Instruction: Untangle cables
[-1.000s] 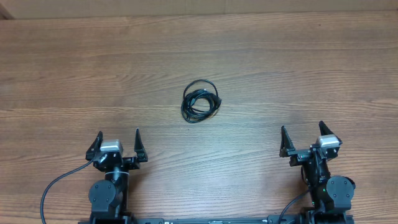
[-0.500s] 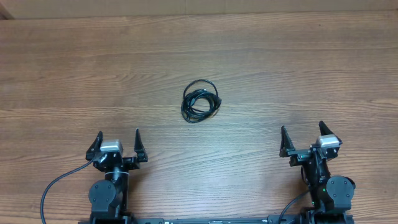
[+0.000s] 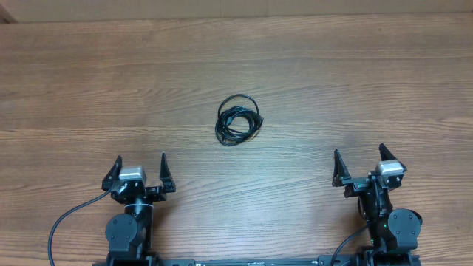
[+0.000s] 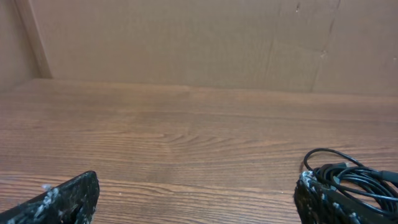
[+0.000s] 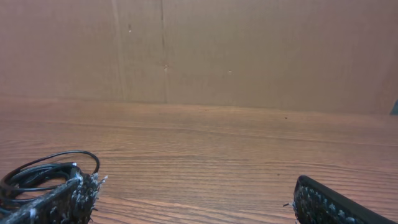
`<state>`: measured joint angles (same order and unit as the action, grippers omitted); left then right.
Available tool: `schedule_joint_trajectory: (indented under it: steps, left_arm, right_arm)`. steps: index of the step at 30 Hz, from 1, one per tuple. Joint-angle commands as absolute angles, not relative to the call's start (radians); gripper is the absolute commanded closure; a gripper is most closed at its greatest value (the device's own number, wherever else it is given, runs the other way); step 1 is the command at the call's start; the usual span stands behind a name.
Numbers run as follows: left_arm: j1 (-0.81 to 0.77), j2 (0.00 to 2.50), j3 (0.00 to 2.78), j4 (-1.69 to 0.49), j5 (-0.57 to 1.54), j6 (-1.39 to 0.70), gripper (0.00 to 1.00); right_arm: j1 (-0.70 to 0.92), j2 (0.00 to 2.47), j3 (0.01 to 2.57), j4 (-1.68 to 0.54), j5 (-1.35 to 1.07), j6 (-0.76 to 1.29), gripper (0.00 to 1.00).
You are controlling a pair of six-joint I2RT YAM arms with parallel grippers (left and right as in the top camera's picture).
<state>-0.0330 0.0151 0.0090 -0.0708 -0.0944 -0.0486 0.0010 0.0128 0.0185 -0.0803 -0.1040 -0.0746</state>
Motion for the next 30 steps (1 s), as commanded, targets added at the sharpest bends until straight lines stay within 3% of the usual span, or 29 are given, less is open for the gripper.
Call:
schedule_joint_trajectory:
  steps: [1, 18, 27, 30]
  left_arm:
    - [-0.038, 0.005, 0.005, -0.07, -0.101, -0.03, 0.0]
    - [-0.038, 0.005, 0.005, -0.067, -0.099, -0.03, 0.0]
    - [-0.038, 0.005, 0.005, 0.005, 0.138, -0.163, 0.0]
    - [-0.038, 0.005, 0.005, 0.126, 0.191, -0.163, 0.0]
  right_arm:
    - [0.006, 0.003, 0.009, -0.076, -0.098, -0.076, 0.0]
    - [0.006, 0.003, 0.009, -0.076, -0.098, -0.076, 0.0]
    - [0.005, 0.003, 0.009, -0.068, -0.047, -0.094, 0.0]
    - [0.006, 0.003, 0.009, -0.016, -0.212, -0.038, 0.0]
